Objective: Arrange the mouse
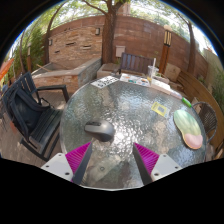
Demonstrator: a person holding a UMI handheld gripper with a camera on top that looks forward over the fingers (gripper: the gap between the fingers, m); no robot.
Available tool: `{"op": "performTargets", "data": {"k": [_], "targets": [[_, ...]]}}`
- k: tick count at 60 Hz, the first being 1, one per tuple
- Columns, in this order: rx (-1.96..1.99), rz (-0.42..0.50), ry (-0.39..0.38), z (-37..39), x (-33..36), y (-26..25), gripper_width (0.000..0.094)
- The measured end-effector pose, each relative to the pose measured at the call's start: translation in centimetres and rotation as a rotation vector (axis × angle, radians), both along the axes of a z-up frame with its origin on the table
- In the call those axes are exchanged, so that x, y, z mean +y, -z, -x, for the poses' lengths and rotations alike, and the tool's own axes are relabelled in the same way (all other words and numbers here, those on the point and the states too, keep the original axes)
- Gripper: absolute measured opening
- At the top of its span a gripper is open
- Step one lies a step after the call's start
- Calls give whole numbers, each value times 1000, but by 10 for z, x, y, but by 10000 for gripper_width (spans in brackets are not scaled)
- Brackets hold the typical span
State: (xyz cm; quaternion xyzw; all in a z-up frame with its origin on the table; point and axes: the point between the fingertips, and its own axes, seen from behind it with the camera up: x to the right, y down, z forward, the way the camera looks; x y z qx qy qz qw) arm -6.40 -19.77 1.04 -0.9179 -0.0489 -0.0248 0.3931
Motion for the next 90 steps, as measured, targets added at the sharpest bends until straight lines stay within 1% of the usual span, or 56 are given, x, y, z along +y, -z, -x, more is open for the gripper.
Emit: {"op": "performTargets", "data": {"k": [8, 12, 22, 27, 31, 33, 35, 38, 43, 49, 50, 53, 55, 59, 61, 64, 68, 73, 78, 79, 82, 85, 90], "targets": [[-28, 9, -18, 8, 45, 13, 845], [-34, 6, -26, 10, 62, 16, 831], [-46, -6, 6, 2, 109, 16, 834], [-36, -1, 16, -3, 126, 21, 771], [-23, 13, 4, 0, 133, 26, 693], [-7, 24, -11, 4, 134, 30, 640], [17, 20, -18, 10, 136, 29, 536], [26, 20, -22, 11, 138, 29, 525], [7, 16, -57, 11, 136, 30, 465], [28, 34, -72, 17, 134, 30, 387], [39, 38, -75, 18, 134, 25, 371], [68, 30, -87, 23, 136, 14, 370], [76, 7, -104, 26, 139, 1, 358], [117, -85, -131, 28, 147, -49, 356], [140, -135, -142, 26, 152, -83, 357], [179, -234, -151, 15, 159, -137, 355], [220, -343, -124, -19, 169, -202, 356], [234, -436, -54, -94, 177, -254, 352], [186, -426, 48, -185, 191, -241, 353], [171, -410, 67, -204, 190, -231, 352], [135, -345, 124, -255, 185, -195, 351], [107, -265, 173, -299, 175, -141, 354], [47, -122, 208, -347, 156, -62, 355]]}}
